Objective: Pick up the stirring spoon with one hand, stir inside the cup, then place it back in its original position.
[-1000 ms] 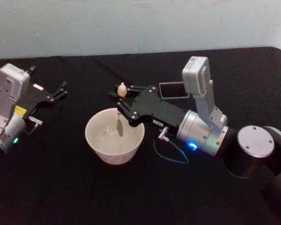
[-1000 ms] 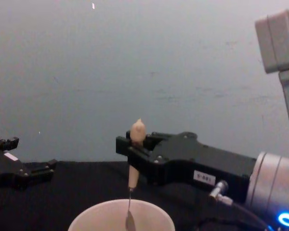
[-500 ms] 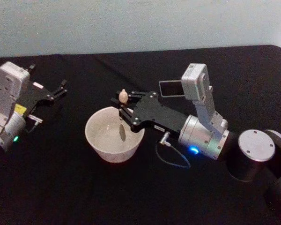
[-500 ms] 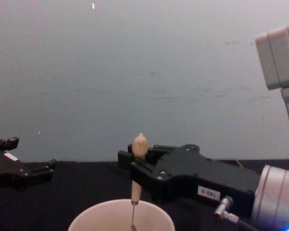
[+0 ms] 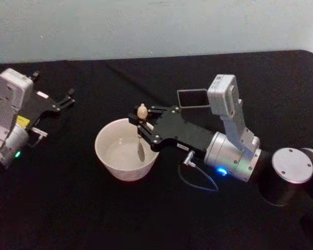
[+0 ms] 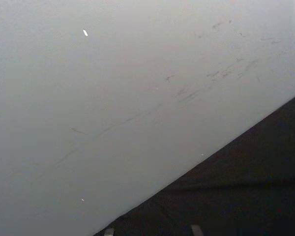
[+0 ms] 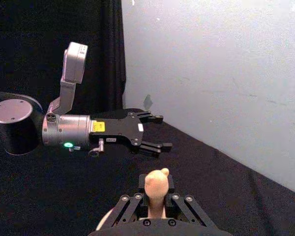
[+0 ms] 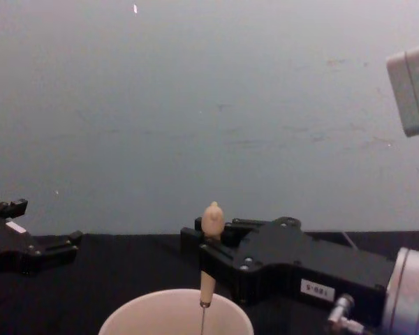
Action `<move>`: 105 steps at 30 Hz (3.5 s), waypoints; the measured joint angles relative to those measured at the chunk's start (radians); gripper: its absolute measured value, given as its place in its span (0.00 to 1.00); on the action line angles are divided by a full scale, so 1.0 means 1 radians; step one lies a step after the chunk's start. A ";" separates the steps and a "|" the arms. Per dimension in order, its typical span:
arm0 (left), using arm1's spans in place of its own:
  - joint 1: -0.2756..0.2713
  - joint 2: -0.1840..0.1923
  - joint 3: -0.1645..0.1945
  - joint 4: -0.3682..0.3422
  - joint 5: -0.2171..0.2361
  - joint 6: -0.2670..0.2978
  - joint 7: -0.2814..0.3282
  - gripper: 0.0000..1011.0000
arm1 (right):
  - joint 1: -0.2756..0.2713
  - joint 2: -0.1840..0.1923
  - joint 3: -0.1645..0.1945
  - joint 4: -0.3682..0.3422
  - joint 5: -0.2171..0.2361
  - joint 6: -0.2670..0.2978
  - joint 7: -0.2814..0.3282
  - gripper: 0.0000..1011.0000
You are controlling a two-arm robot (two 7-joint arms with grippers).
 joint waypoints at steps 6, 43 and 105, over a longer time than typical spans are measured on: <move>0.000 0.000 0.000 0.000 0.000 0.000 0.000 0.99 | -0.007 0.006 0.001 -0.008 0.003 0.004 0.002 0.17; 0.000 0.000 0.000 0.000 0.000 0.000 0.000 0.99 | -0.006 -0.004 -0.005 0.016 -0.014 0.010 -0.004 0.17; 0.000 0.000 0.000 0.000 0.000 0.000 0.000 0.99 | 0.038 -0.043 -0.050 0.057 -0.036 0.012 0.013 0.17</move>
